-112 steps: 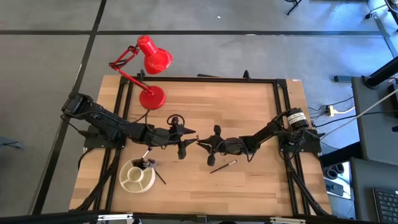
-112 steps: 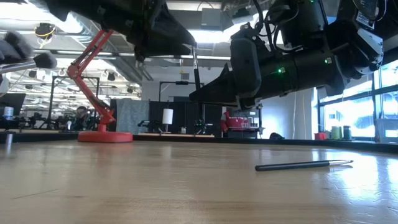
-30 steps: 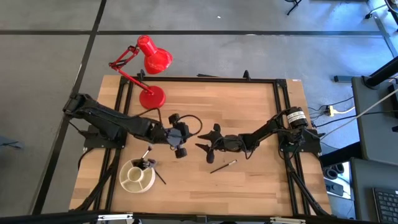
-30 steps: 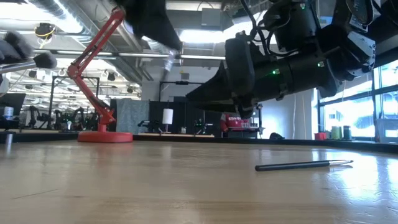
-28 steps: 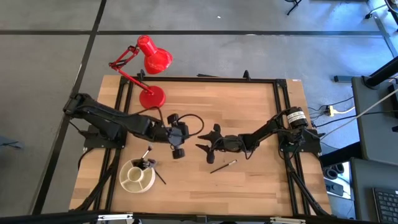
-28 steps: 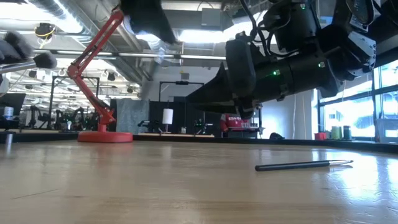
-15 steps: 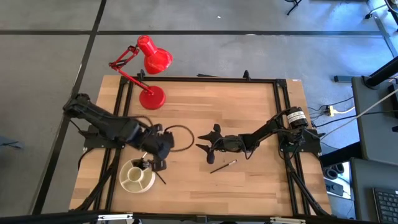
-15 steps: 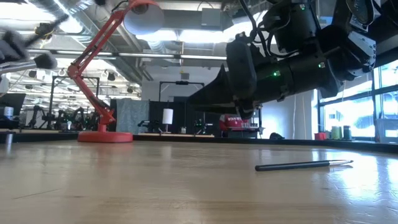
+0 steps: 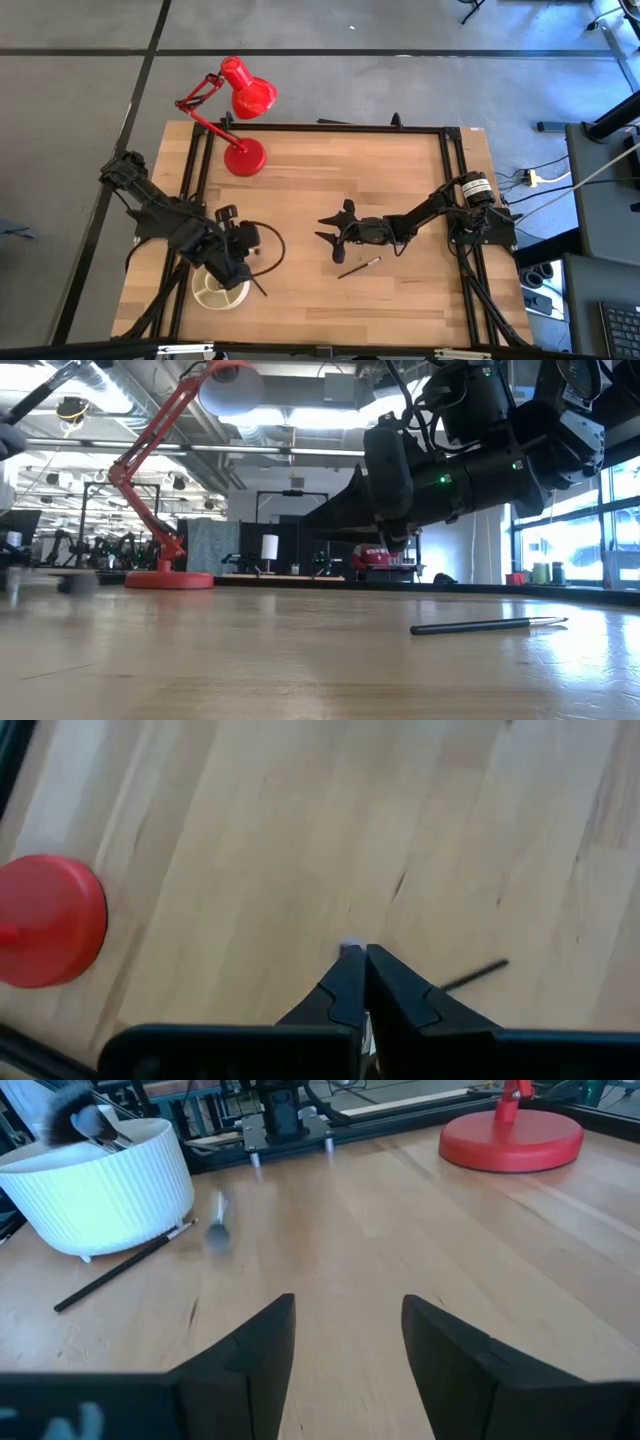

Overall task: Put items in baskets/containers
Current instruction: Put the eyeshadow brush into the white organizer bin

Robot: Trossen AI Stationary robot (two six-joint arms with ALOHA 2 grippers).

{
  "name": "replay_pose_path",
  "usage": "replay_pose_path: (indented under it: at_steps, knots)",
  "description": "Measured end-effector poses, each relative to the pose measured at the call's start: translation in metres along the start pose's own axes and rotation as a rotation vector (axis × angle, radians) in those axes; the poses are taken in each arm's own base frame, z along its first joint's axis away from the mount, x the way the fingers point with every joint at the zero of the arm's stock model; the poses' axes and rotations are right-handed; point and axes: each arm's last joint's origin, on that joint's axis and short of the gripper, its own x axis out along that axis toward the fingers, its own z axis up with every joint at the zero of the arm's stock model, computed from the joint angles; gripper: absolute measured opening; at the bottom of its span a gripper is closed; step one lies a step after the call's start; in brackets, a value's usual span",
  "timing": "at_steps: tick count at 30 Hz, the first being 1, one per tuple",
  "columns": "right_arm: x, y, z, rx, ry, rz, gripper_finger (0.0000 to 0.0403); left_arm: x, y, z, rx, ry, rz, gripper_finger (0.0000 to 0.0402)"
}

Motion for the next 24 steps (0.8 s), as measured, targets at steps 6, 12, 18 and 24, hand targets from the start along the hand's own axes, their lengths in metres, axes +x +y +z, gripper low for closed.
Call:
replay_pose_path:
  at_steps: [6, 12, 18, 24]
  knots:
    - [0.0, 0.0, 0.0, 0.001, -0.001, 0.001, 0.0182, 0.005, -0.002, -0.009, -0.082, -0.019, 0.039, 0.0003]
    - [0.0, 0.0, 0.0, -0.001, -0.001, 0.001, 0.0182, 0.021, -0.003, -0.023, -0.154, 0.093, 0.045, 0.0004]
    - [0.0, 0.001, 0.0, -0.002, 0.003, 0.017, 0.0182, 0.029, -0.007, -0.024, -0.175, 0.075, 0.019, 0.002]
    - [0.0, 0.0, 0.001, -0.019, 0.003, 0.016, 0.0182, 0.031, -0.008, -0.02, -0.186, 0.122, -0.031, 0.0079]
